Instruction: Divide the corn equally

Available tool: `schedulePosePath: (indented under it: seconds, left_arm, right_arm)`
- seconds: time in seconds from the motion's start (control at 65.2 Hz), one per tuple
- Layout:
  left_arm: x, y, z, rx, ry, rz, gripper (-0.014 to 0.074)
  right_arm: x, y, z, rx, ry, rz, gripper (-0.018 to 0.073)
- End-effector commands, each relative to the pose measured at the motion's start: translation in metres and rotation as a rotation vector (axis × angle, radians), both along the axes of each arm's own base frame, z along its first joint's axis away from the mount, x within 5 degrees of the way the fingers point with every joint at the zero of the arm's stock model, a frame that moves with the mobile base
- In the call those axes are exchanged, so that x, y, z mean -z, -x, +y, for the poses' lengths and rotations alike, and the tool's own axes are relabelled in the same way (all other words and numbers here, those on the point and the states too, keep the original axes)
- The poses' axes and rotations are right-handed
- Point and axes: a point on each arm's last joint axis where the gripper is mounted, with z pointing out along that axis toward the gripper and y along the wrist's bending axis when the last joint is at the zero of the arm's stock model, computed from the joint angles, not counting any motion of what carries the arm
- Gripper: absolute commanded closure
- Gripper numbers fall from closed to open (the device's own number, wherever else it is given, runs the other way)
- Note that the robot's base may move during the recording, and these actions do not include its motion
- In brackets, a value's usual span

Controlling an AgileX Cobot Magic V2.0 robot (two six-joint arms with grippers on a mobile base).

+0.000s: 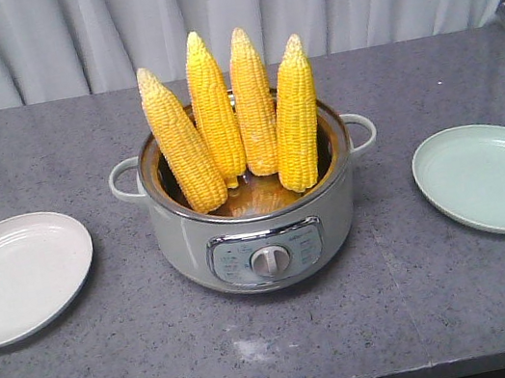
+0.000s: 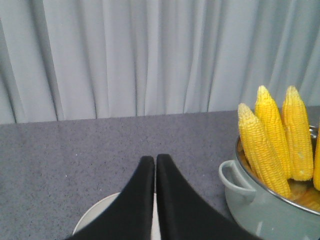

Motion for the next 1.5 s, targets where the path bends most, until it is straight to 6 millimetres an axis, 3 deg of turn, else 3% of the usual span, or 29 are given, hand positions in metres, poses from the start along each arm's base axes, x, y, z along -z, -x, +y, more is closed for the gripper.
schedulePosePath:
  seconds: [0.0, 0.245, 0.368, 0.46, 0.629, 0.782, 0.889, 1.073, 1.288, 1.487]
  left_arm:
    - [-0.009, -0.012, -0.002, 0.007, 0.01, -0.031, 0.0603]
    - [0.003, -0.018, -0.002, 0.007, 0.006, 0.023, 0.0595]
    - [0.006, -0.017, -0.002, 0.008, 0.004, 0.046, 0.0494]
    - [0.006, -0.017, -0.002, 0.008, 0.004, 0.046, 0.0332]
    - [0.005, -0.017, -0.002, 0.008, 0.004, 0.044, 0.0004]
    - [0.008, -0.017, -0.002, 0.011, -0.003, 0.075, -0.0074]
    - [0.008, -0.013, -0.004, 0.043, -0.033, 0.124, -0.0062]
    - [-0.001, -0.004, -0.02, 0.248, -0.094, 0.12, -0.0035]
    - [-0.001, -0.01, -0.028, 0.342, -0.103, 0.104, -0.0011]
    - [0.005, -0.022, -0.03, 0.348, -0.094, 0.152, 0.0009]
  right_arm:
    - [-0.006, -0.017, 0.001, -0.006, 0.031, 0.002, 0.0561]
    - [0.007, -0.04, 0.002, -0.007, 0.04, 0.086, 0.0559]
    - [0.01, -0.045, 0.002, -0.01, 0.056, 0.105, 0.0497]
    - [0.01, -0.045, 0.002, -0.015, 0.067, 0.106, 0.0365]
    - [0.01, -0.045, 0.002, -0.012, 0.053, 0.106, 0.0025]
    - [0.012, -0.044, 0.004, -0.018, 0.016, 0.132, -0.0141]
    - [0.011, -0.044, 0.005, -0.023, 0.005, 0.132, -0.0146]
    - [0.0, -0.051, 0.012, -0.084, -0.038, 0.14, -0.0103]
    - [-0.013, -0.09, 0.032, -0.288, -0.064, 0.163, -0.0013]
    - [-0.016, -0.127, 0.051, -0.437, -0.097, 0.178, -0.0006]
